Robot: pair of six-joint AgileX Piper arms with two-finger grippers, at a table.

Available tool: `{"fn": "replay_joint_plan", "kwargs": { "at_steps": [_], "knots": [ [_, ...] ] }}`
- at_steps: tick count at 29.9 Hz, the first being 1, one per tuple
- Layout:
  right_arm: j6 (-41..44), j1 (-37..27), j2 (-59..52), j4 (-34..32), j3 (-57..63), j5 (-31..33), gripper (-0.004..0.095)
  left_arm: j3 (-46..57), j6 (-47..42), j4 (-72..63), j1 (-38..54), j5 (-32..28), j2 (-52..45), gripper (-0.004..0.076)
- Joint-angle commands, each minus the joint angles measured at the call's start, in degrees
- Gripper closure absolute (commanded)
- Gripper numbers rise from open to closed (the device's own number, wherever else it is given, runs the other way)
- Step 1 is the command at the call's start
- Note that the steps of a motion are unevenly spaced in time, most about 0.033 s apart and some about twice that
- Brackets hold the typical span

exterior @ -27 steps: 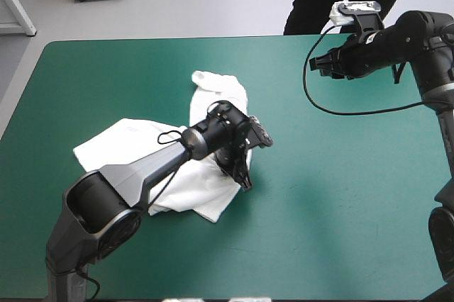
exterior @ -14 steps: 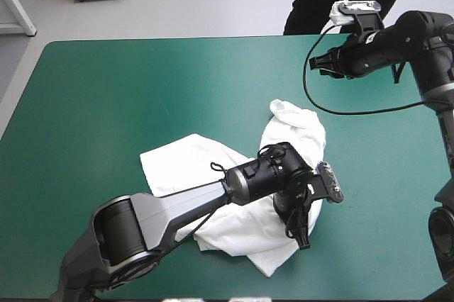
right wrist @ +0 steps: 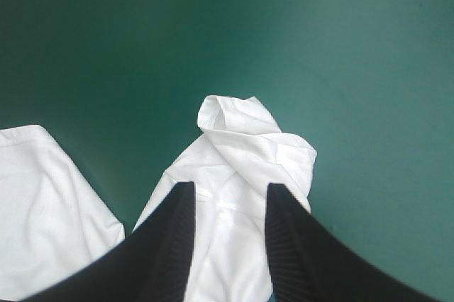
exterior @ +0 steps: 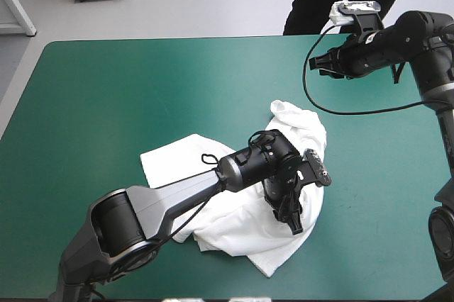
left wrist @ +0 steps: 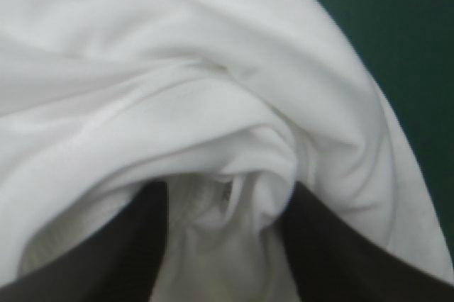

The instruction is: Fold the cloth

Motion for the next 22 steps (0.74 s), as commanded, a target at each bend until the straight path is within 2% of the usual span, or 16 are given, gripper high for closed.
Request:
{"fn": "replay_joint_plan", "kwargs": {
  "at_steps": [1, 3, 8, 13, 22],
  "knots": [
    [-0.38, -0.55, -2.15, 1.22, -1.57, -2.27, 0.0588, -3.78, -3.35, 3.02, 0.68, 4.10, -4.36, 0.0162],
    [-0.38, -0.55, -2.15, 1.11, -1.57, -1.53, 0.0588, -5.00, -8.47, 6.71, 1.66, 3.96, -5.88, 0.0160],
    [-0.38, -0.55, -2.15, 1.11, -1.57, 0.39, 0.0588, -5.59, -11.35, 7.22, 6.57, 3.96, -11.84, 0.0160],
    [-0.38, -0.55, -2.15, 1.11, -1.57, 0.39, 0.0588, -5.37, -12.80, 5.16, 16.48, 4.07, -16.96, 0.0160],
    [-0.38, -0.55, -2.15, 1.11, -1.57, 0.78, 0.0588, 6.31, -14.93, 4.69, 31.32, 4.07, -28.02, 0.0160]
  ]
}}
